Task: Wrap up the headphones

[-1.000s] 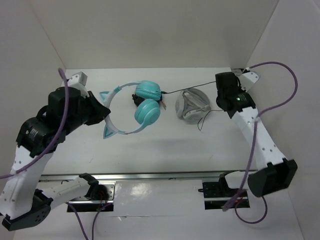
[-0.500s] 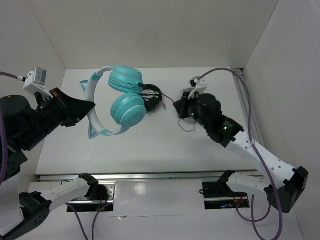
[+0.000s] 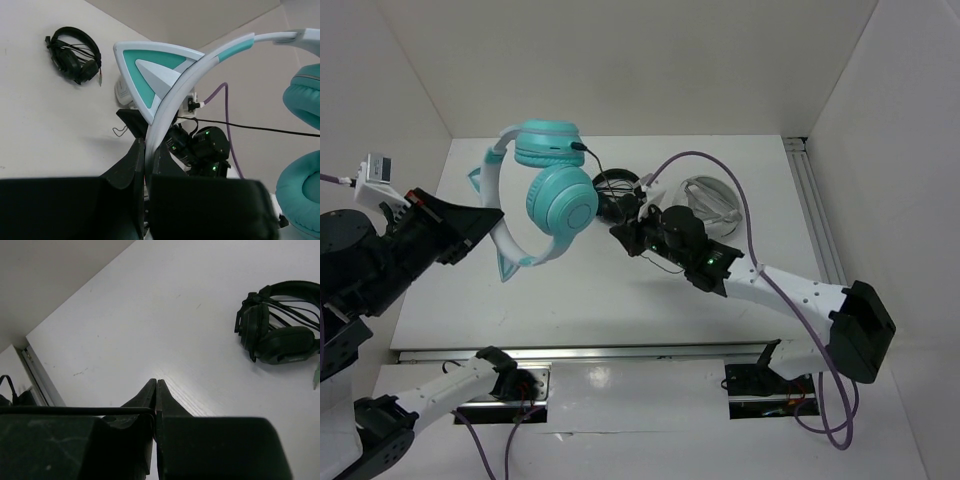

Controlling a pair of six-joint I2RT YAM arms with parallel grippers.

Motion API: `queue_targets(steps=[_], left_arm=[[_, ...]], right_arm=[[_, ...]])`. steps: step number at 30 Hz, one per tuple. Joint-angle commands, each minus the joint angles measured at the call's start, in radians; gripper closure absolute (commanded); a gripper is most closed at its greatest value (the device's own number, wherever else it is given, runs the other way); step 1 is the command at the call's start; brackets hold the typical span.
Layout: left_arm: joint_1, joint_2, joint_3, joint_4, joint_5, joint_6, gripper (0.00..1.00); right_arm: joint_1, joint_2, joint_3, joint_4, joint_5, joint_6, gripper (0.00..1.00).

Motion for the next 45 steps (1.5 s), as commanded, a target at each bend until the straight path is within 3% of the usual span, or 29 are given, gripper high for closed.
queue_targets(steps=[1,5,8,12,16,21,24,27,29,33,40,45], left_arm=[[0.006,-0.03,0.004,0.124,-0.063,-0.143,1.0],[0.006,-0.05,0.004,0.078,-0.179,-0.186,1.0],[0.006,-0.061,-0.035,0.078,-0.228,-0.195,1.0],[0.006,-0.037,-0.066,0.066,-0.277,-0.215,1.0],[0.006,-0.013,-0.107,0.066,-0.32,-0.235,1.0],[0.006,-0.003,-0.117,0.066,-0.383,-0.235,1.0],[0.006,0.008,-0.127,0.066,-0.438,-0.244,1.0],[0.006,0.008,-0.152,0.057,-0.492,-0.267,1.0],[0.006,0.017,-0.152,0.034,-0.518,-0.276,1.0],[0.006,0.042,-0.172,-0.006,-0.618,-0.287,1.0],[0.015,0.076,-0.285,-0.037,-0.727,-0.289,1.0],[0.015,0.146,-0.362,0.021,-0.693,-0.145,1.0]], right_arm=[[0.008,0.058,-0.017,0.174,0.003,-0.001,0.94],[0.047,0.141,-0.04,0.21,0.05,0.02,1.0],[0.068,0.152,-0.059,0.232,0.07,0.031,0.88],[0.107,0.152,-0.059,0.228,0.133,0.04,0.81],[0.174,0.18,-0.05,0.218,0.182,0.04,0.95],[0.214,0.215,-0.088,0.24,0.239,0.06,0.95],[0.26,0.241,-0.09,0.212,0.334,0.083,1.0],[0.33,0.288,-0.004,0.096,0.531,0.131,1.0],[0.394,0.331,0.089,-0.131,0.748,0.212,1.0],[0.517,0.456,0.314,-0.476,0.972,0.289,1.0],[0.652,0.453,0.446,-0.631,0.914,0.177,1.0],[0.705,0.32,0.437,-0.569,0.825,-0.031,1.0]])
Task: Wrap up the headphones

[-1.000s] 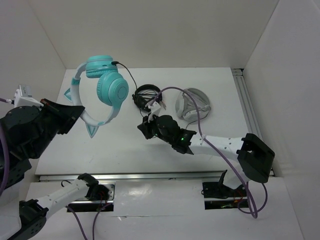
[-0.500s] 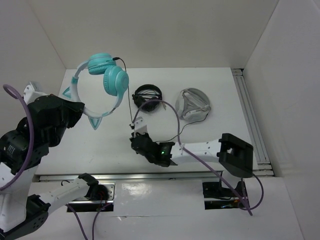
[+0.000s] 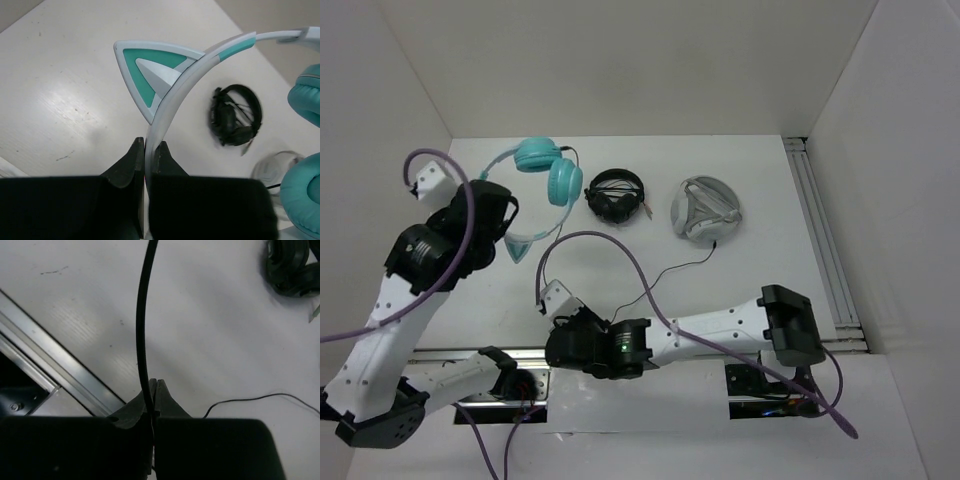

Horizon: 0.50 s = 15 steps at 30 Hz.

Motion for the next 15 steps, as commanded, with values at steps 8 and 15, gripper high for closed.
queue_targets(steps=[8,15], left_arm=[[-0.025,0.052,-0.214,0.165,0.045,0.128,1.0],[-0.08,0.003,-0.329,0.28,0.162,0.24,1.0]], right_arm=[[-0.075,-0.271,0.04,0.037,-0.314,-0.323,1.0],[-0.165,-0.334,0.062,0.04,-0.411,-0.377,1.0]])
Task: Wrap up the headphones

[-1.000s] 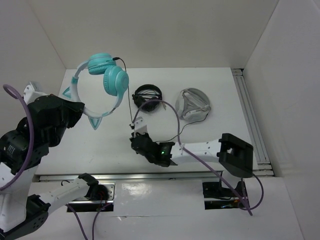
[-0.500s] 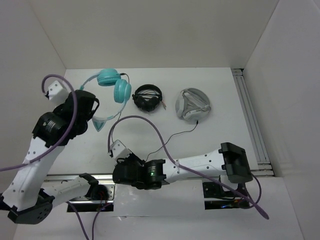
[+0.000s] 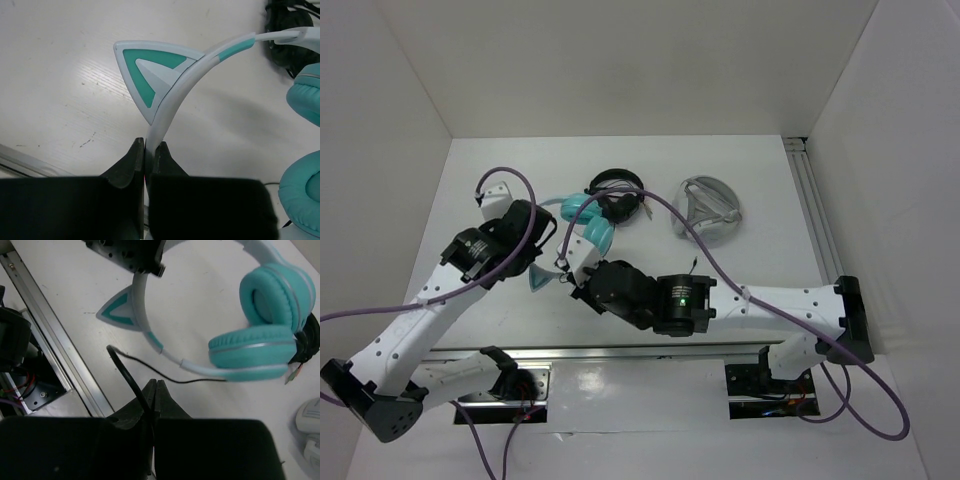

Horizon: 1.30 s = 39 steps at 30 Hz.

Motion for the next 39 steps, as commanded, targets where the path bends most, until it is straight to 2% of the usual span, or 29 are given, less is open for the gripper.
queue_targets(steps=[1,4,9,15,16,17,19,22,24,28,30,35,39], left_arm=[[-0.038,-0.09,-0.032,0.195,0.094,0.103,1.0],[-0.048,-0.11,-0.064,0.283,0.192,0.227,1.0],[-0.057,-0.11,-0.054,0.258,0.239,0.289,1.0],[-0.057,-0.121,0.0,0.247,0.276,0.402,1.0],[-0.057,-0.121,0.0,0.238,0.317,0.427,1.0],[-0.057,-0.121,0.0,0.238,0.343,0.484,1.0],[-0.069,-0.121,0.0,0.209,0.378,0.505,1.0],[-0.112,-0.13,-0.021,0.171,0.378,0.543,1.0],[-0.13,-0.13,-0.034,0.139,0.319,0.543,1.0],[-0.212,-0.151,-0.046,0.129,0.332,0.555,1.0],[-0.242,-0.151,-0.046,0.129,0.393,0.572,1.0],[-0.308,-0.16,-0.046,0.151,0.505,0.62,1.0],[-0.318,-0.199,-0.023,0.16,0.597,0.64,1.0]], right_arm=[[-0.025,-0.027,0.056,0.015,-0.069,-0.064,1.0],[-0.063,-0.027,0.056,-0.016,-0.044,-0.075,1.0],[-0.134,-0.027,0.065,-0.056,-0.078,-0.075,1.0],[-0.143,-0.016,0.096,-0.106,0.015,-0.075,1.0],[-0.143,-0.016,0.123,-0.122,0.031,-0.075,1.0],[-0.143,-0.016,0.137,-0.152,0.08,-0.086,1.0],[-0.143,-0.016,0.177,-0.183,0.118,-0.107,1.0],[-0.134,-0.006,0.208,-0.231,0.222,-0.132,1.0],[-0.134,0.004,0.232,-0.255,0.303,-0.146,1.0],[-0.134,0.004,0.233,-0.205,0.396,-0.218,0.98],[-0.144,0.004,0.233,-0.192,0.396,-0.229,0.98],[-0.178,0.004,0.193,-0.16,0.237,-0.248,0.96],[-0.218,-0.047,0.113,-0.12,0.12,-0.258,0.91]])
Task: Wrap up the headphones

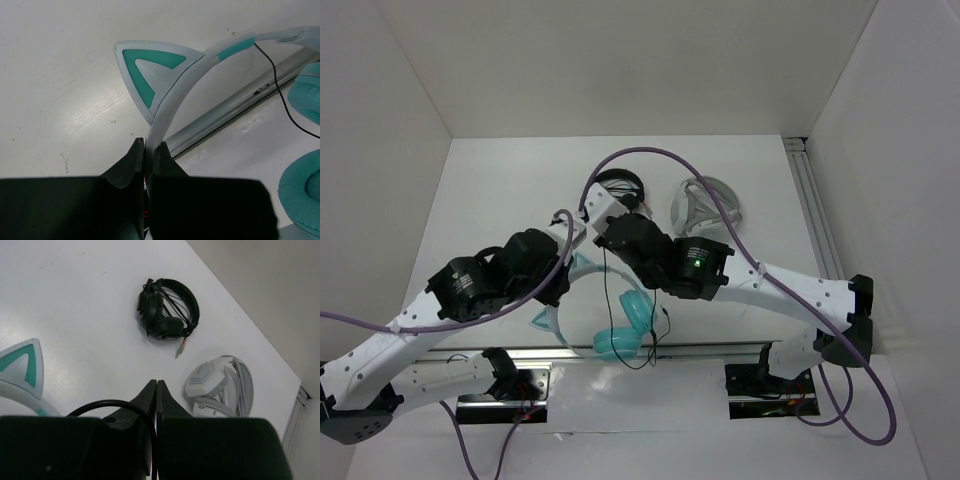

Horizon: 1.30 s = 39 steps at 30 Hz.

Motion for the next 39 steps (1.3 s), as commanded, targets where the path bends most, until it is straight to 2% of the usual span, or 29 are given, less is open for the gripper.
queue_targets(steps=[1,4,5,11,17,18,20,22,23,25,30,39], left_arm=[[-0.008,-0.066,0.05,0.073,0.131,0.041,1.0],[-0.008,-0.101,0.087,0.073,0.199,0.053,1.0],[-0.008,-0.101,0.102,0.073,0.214,0.067,1.0],[-0.008,-0.141,0.136,0.094,0.296,0.097,1.0],[-0.008,-0.173,0.17,0.134,0.285,0.084,1.0],[-0.008,-0.184,0.17,0.151,0.285,0.069,1.0],[-0.008,-0.198,0.17,0.179,0.276,0.041,1.0],[-0.008,-0.21,0.17,0.211,0.276,0.018,1.0],[-0.008,-0.219,0.17,0.211,0.253,0.018,1.0],[-0.008,-0.219,0.184,0.222,0.231,-0.007,1.0],[-0.008,-0.245,0.219,0.233,0.07,-0.079,1.0],[-0.008,-0.264,0.288,0.271,-0.184,-0.214,1.0]], right_arm=[[-0.038,-0.053,-0.059,0.071,-0.119,-0.027,0.91],[-0.102,-0.078,-0.109,0.093,-0.239,-0.015,0.91],[-0.126,-0.088,-0.12,0.093,-0.321,-0.015,0.91],[-0.179,-0.079,-0.177,0.114,-0.424,-0.004,0.91],[-0.219,-0.125,-0.275,0.2,-0.559,0.017,0.86],[-0.228,-0.139,-0.301,0.264,-0.617,0.043,0.86],[-0.237,-0.188,-0.406,0.358,-0.693,0.066,0.76],[-0.237,-0.199,-0.479,0.516,-0.773,0.111,0.65],[-0.237,-0.199,-0.541,0.566,-0.791,0.129,0.55],[-0.246,-0.181,-0.592,0.708,-0.846,0.177,0.54],[-0.268,-0.032,-0.721,0.994,-0.94,0.299,0.51],[-0.277,0.204,-0.873,1.323,-1.024,0.431,0.53]])
